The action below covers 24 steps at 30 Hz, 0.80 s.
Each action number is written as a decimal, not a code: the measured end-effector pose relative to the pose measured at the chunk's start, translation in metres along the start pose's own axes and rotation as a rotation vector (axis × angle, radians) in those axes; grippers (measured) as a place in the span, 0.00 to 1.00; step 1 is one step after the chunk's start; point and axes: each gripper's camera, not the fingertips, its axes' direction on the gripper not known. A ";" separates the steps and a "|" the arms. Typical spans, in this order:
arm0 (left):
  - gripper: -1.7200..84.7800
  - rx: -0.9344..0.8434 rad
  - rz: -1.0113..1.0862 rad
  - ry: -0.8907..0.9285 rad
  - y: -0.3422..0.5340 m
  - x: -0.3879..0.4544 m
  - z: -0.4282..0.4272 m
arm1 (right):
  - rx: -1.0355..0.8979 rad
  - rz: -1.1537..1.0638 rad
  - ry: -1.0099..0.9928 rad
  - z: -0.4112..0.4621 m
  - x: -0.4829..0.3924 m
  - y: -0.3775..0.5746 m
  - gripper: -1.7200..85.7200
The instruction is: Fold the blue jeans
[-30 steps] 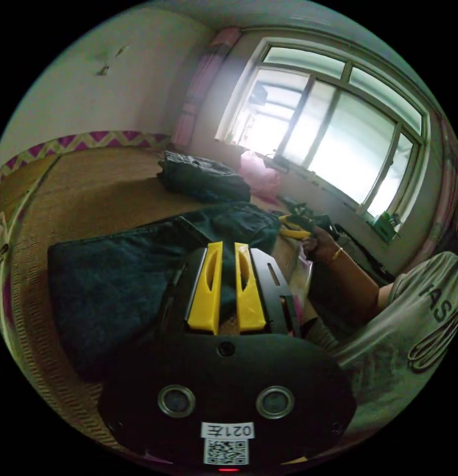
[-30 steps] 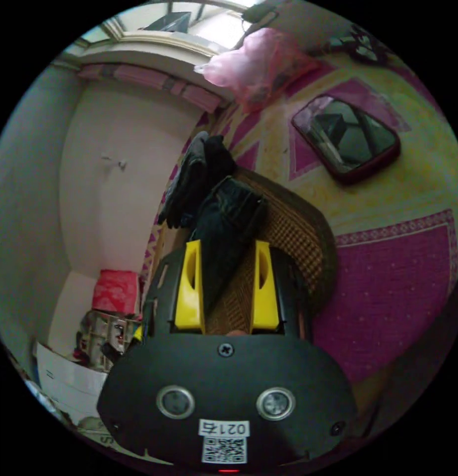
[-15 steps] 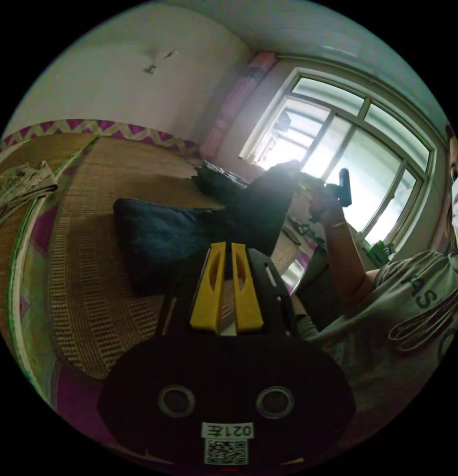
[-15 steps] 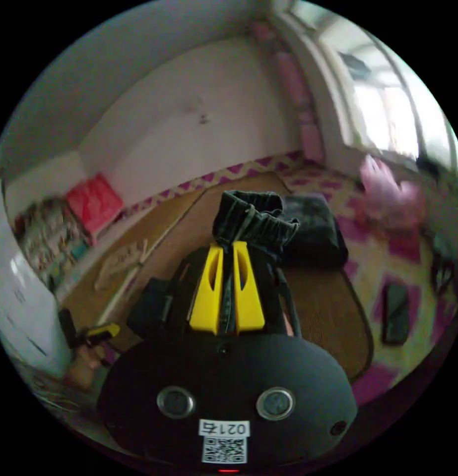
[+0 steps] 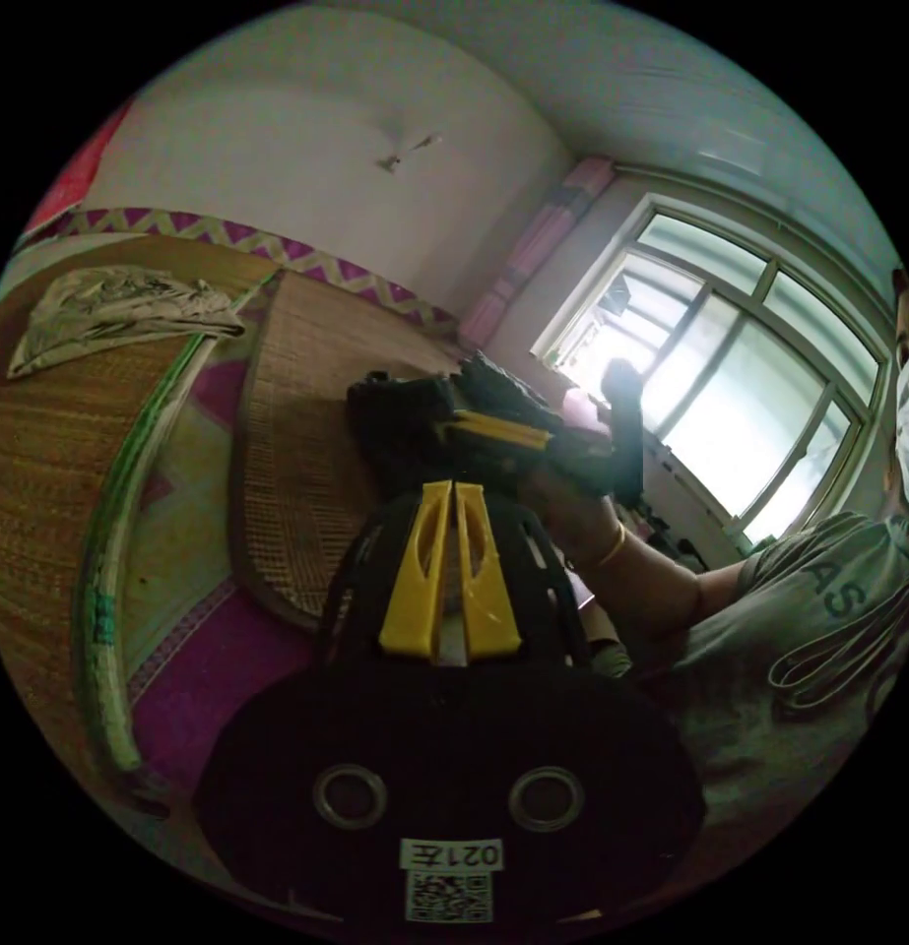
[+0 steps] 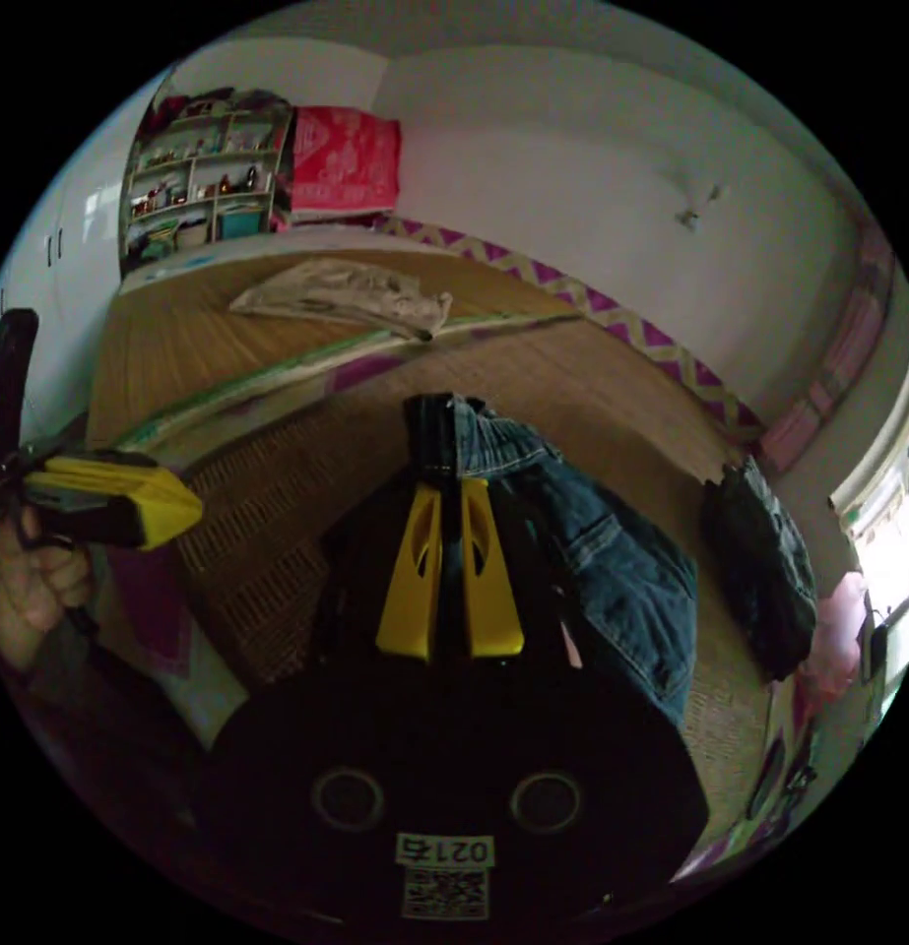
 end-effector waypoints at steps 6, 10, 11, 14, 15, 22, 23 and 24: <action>0.03 0.023 -0.037 0.032 -0.045 -0.023 0.017 | -0.070 -0.155 0.037 0.041 -0.039 0.019 0.06; 0.09 0.022 -0.103 0.014 -0.092 -0.040 0.041 | -0.092 -0.234 -0.008 0.032 -0.026 0.032 0.08; 0.10 0.022 -0.129 0.016 -0.104 -0.047 0.047 | -0.097 -0.230 -0.083 0.022 -0.008 0.036 0.10; 0.14 -0.003 -0.196 -0.012 -0.131 -0.069 0.062 | -0.031 -0.001 -0.275 -0.018 0.096 0.054 0.13; 0.15 -0.011 -0.213 -0.022 -0.136 -0.074 0.065 | -0.012 0.071 -0.273 -0.025 0.124 0.060 0.14; 0.22 -0.230 -0.390 0.128 -0.168 -0.137 0.123 | -0.124 0.761 -0.384 0.013 0.429 0.181 0.20; 0.22 -0.257 -0.370 0.122 -0.174 -0.137 0.129 | -0.166 0.805 -0.450 0.035 0.454 0.196 0.20; 0.22 -0.268 -0.367 0.116 -0.177 -0.137 0.131 | -0.186 0.825 -0.496 0.047 0.464 0.203 0.20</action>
